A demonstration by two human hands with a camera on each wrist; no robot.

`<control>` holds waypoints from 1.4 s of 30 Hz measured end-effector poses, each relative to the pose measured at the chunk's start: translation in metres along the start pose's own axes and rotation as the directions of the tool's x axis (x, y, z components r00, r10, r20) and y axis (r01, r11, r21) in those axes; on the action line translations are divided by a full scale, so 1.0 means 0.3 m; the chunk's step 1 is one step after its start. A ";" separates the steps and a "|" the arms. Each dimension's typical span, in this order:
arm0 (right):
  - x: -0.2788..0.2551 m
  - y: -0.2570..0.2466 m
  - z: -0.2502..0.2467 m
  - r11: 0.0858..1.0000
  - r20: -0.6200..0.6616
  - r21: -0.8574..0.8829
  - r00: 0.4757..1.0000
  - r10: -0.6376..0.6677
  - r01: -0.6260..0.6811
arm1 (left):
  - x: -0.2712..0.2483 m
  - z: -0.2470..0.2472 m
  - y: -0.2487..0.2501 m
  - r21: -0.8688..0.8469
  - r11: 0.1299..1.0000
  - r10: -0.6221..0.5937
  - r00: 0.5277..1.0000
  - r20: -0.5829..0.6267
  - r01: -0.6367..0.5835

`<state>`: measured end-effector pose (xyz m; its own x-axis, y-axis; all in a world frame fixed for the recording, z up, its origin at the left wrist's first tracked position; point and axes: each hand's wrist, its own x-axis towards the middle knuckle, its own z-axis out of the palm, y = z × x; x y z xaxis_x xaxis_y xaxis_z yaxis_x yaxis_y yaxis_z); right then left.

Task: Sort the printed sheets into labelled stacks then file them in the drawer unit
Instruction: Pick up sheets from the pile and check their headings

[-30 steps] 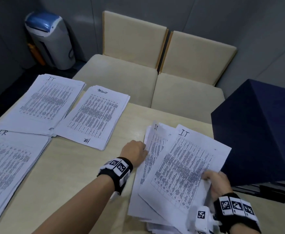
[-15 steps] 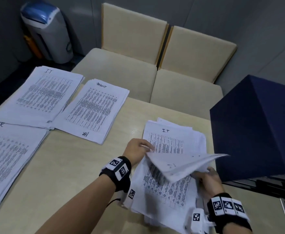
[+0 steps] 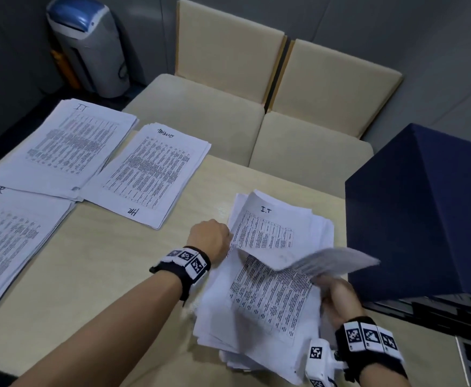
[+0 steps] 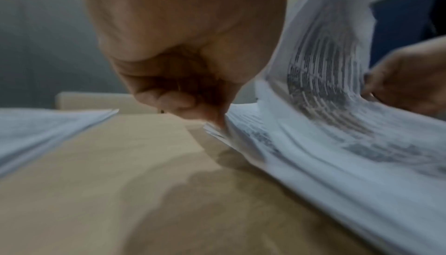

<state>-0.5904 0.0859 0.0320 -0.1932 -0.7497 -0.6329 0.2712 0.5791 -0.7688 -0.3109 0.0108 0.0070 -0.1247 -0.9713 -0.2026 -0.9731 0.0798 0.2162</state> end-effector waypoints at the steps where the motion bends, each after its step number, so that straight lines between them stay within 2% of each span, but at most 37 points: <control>1: 0.003 -0.003 -0.002 1.000 -0.016 -0.012 1.000 -0.008 0.007 | -0.004 -0.016 0.000 0.036 0.998 0.052 0.999 -0.003 -0.052; 4: 0.035 -0.003 -0.016 0.999 -0.060 -0.036 0.998 -0.019 0.017 | -0.017 -0.048 -0.007 -0.044 0.981 0.188 0.982 -0.019 -0.188; 6: 0.061 0.002 -0.029 0.999 -0.092 -0.050 0.996 -0.018 0.014 | -0.029 -0.050 -0.011 -0.244 0.939 0.234 0.970 -0.065 -0.243; 7: 0.072 0.001 -0.033 0.998 -0.106 -0.062 0.994 -0.020 0.014 | -0.033 -0.044 -0.010 -0.408 0.876 0.242 0.966 -0.092 -0.258; 8: 0.079 0.000 -0.036 0.997 -0.107 -0.074 0.994 -0.028 0.020 | -0.038 -0.039 -0.007 -0.588 0.773 0.218 0.970 -0.106 -0.238; 10: 0.080 -0.004 -0.032 0.994 -0.096 -0.100 0.994 -0.048 0.038 | -0.051 -0.037 0.004 -0.867 0.489 0.159 0.987 -0.021 -0.097; 11: 0.085 -0.003 -0.035 0.993 -0.105 -0.113 0.993 -0.055 0.043 | -0.056 -0.041 0.011 -0.932 0.362 0.154 0.987 0.050 -0.010; 12: 0.089 -0.002 -0.036 0.992 -0.111 -0.119 0.992 -0.062 0.049 | -0.061 -0.048 0.018 -0.958 0.279 0.148 0.982 0.117 0.072; 13: 0.094 0.000 -0.041 0.992 -0.126 -0.115 0.990 -0.068 0.054 | -0.059 -0.047 0.023 -0.962 0.242 0.128 0.979 0.160 0.126; 14: 0.105 0.008 -0.052 0.993 -0.143 -0.103 0.987 -0.070 0.056 | -0.058 -0.048 0.031 -0.955 0.251 0.073 0.981 0.180 0.157; 15: 0.111 0.013 -0.059 0.994 -0.167 -0.092 0.984 -0.068 0.053 | -0.050 -0.043 0.036 -0.930 0.326 -0.035 0.985 0.168 0.170; 17: 0.117 0.021 -0.065 0.997 -0.193 -0.064 0.979 -0.064 0.053 | -0.030 -0.015 0.029 -0.772 0.592 -0.279 0.958 0.072 0.230; 18: 0.107 0.016 -0.062 0.996 -0.179 -0.076 0.982 -0.062 0.049 | -0.026 -0.005 0.024 -0.662 0.688 -0.345 0.937 0.059 0.295; 19: 0.096 0.008 -0.057 0.994 -0.154 -0.094 0.986 -0.061 0.046 | -0.020 0.008 0.021 -0.566 0.747 -0.369 0.925 0.084 0.350; 20: 0.094 0.001 -0.056 0.992 -0.122 -0.115 0.990 -0.065 0.051 | -0.015 0.013 0.023 -0.508 0.778 -0.359 0.925 0.122 0.369; 22: 0.084 -0.008 -0.051 0.988 -0.095 -0.136 0.992 -0.080 0.066 | -0.006 0.015 0.029 -0.419 0.846 -0.308 0.944 0.123 0.330; 26: 0.082 0.005 -0.049 0.993 -0.092 -0.075 0.991 -0.097 0.091 | -0.006 -0.025 0.038 -0.078 0.989 -0.117 0.991 0.070 0.122; 28: 0.078 -0.002 -0.040 0.998 -0.068 -0.011 0.996 -0.063 0.062 | -0.003 -0.055 0.035 0.032 0.999 0.009 0.996 0.086 -0.011; 30: 0.067 -0.016 -0.019 0.999 -0.021 0.046 0.999 -0.026 0.027 | -0.001 -0.084 0.029 0.010 0.996 0.088 0.990 0.106 -0.090; 32: 0.070 -0.020 -0.020 0.996 0.005 0.083 0.999 -0.032 0.031 | -0.001 -0.094 0.017 -0.089 0.988 0.134 0.987 0.094 -0.126; 34: 0.077 -0.015 -0.023 0.994 -0.036 0.091 0.998 -0.058 0.061 | -0.004 -0.079 -0.002 -0.326 0.931 0.196 0.978 0.067 -0.164; 35: 0.074 -0.011 -0.020 0.991 -0.056 0.100 0.995 -0.085 0.090 | -0.011 -0.069 -0.012 -0.497 0.852 0.222 0.973 0.056 -0.166; 37: 0.074 -0.006 -0.008 0.988 -0.065 0.097 0.991 -0.113 0.119 | -0.034 -0.059 -0.022 -0.808 0.579 0.267 0.961 0.065 -0.106; 38: 0.080 0.000 -0.012 0.990 -0.070 0.094 0.993 -0.096 0.103 | -0.044 -0.060 -0.021 -0.894 0.445 0.270 0.959 0.080 -0.050; 39: 0.077 -0.002 -0.015 0.994 -0.087 0.083 0.994 -0.069 0.076 | -0.050 -0.060 -0.019 -0.927 0.374 0.241 0.965 0.107 0.009; 40: 0.087 0.012 -0.032 0.993 -0.094 0.105 0.995 -0.039 0.049 | -0.050 -0.053 -0.015 -0.931 0.362 0.187 0.974 0.129 0.054; 41: 0.085 0.010 -0.042 0.989 -0.131 0.147 0.991 0.008 0.012 | -0.048 -0.044 -0.008 -0.897 0.432 0.099 0.985 0.145 0.089; 42: 0.086 0.014 -0.050 0.980 -0.153 0.193 0.985 0.079 -0.048 | -0.044 -0.029 -0.003 -0.828 0.551 -0.019 0.993 0.119 0.110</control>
<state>-0.6086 0.0738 0.0111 -0.3134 -0.6439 -0.6980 0.4568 0.5422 -0.7052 -0.3066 0.0215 0.0179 -0.1284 -0.9389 -0.3194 -0.3890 -0.2485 0.8871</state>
